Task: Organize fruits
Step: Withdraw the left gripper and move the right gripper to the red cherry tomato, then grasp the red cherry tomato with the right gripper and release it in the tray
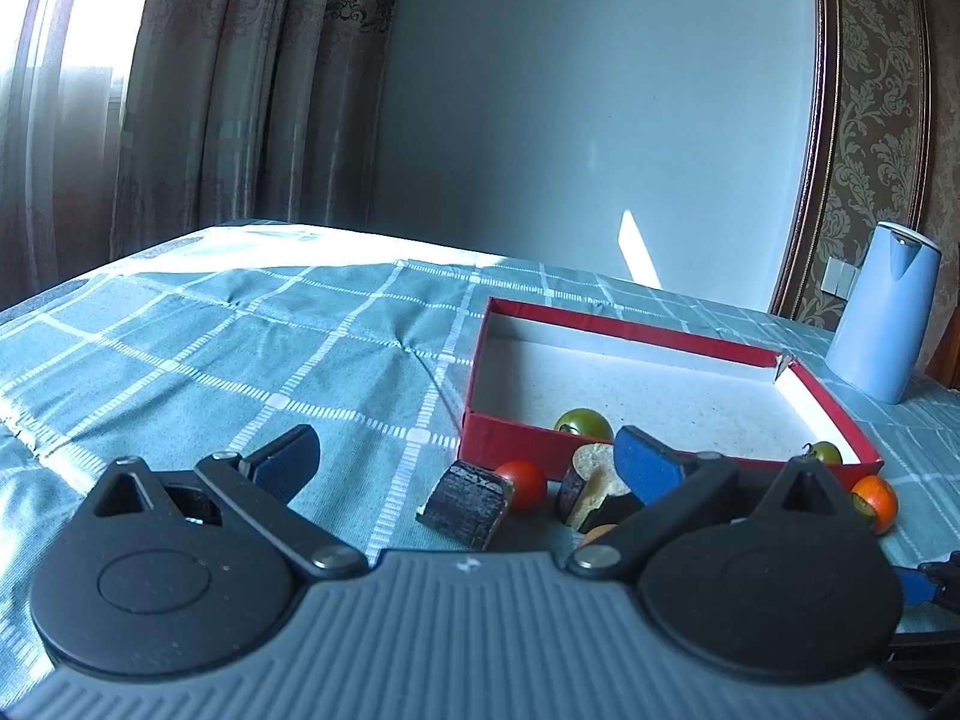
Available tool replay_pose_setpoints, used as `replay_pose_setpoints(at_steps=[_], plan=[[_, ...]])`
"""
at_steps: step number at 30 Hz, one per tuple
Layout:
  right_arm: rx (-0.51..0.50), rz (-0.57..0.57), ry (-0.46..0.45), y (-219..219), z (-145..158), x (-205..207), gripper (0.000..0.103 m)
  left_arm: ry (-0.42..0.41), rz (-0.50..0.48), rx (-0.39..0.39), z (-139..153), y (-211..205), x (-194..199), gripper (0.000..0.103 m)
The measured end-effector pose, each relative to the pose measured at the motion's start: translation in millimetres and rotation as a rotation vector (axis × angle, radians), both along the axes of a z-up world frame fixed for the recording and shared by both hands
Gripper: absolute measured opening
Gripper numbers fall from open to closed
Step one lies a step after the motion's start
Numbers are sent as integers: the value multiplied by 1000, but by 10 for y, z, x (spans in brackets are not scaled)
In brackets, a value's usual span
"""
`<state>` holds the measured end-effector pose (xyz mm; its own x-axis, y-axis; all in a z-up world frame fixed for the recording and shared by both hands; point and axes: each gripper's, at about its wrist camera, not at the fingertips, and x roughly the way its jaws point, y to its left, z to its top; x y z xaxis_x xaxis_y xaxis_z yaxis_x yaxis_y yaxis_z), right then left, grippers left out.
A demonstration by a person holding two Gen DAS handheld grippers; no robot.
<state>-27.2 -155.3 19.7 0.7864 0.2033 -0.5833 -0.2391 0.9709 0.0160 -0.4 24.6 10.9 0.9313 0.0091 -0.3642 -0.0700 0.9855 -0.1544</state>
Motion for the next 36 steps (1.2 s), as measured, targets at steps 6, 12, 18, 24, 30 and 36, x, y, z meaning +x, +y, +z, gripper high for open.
replay_pose_setpoints(at_steps=[6,12,18,24,30,36], plan=[[-7,3,19,34,-23,35,38,6,0,-4,0,2,7,103],[9,25,38,41,-35,72,31,15,5,-6,-3,2,17,103],[25,28,34,29,-40,69,26,23,11,-5,-9,7,28,103],[94,33,22,-73,-29,38,26,42,12,3,-15,-8,52,103],[138,41,-24,-131,7,-41,26,54,4,18,-25,-27,74,103],[154,58,-56,-140,33,-83,26,63,-8,25,-30,-37,97,103]])
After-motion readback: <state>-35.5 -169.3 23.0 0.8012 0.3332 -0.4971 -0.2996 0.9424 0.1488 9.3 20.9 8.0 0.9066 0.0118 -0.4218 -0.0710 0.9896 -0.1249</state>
